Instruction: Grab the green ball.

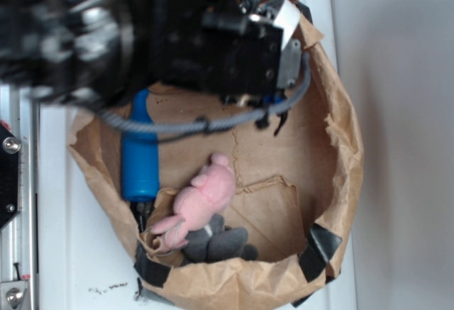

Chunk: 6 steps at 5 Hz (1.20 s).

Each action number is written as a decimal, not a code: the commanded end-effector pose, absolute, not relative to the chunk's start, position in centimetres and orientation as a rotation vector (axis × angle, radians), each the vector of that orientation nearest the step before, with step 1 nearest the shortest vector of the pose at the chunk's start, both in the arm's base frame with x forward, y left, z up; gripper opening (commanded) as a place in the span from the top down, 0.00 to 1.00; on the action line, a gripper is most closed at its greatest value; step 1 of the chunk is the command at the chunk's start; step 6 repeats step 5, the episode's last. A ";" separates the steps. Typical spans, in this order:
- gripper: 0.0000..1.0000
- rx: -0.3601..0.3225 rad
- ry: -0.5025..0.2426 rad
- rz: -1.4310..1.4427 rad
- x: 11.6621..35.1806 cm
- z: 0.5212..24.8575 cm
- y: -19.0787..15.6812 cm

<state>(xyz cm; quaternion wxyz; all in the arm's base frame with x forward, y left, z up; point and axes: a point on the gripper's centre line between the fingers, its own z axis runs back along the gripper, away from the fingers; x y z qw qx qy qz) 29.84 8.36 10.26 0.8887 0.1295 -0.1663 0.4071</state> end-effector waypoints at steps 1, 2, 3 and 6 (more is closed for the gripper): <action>1.00 0.103 -0.454 0.744 27.1 17.0 8.5; 1.00 0.022 -0.412 0.624 27.9 19.0 7.3; 1.00 0.063 -0.306 0.435 29.9 19.8 4.4; 1.00 0.137 -0.086 0.262 31.4 19.3 2.2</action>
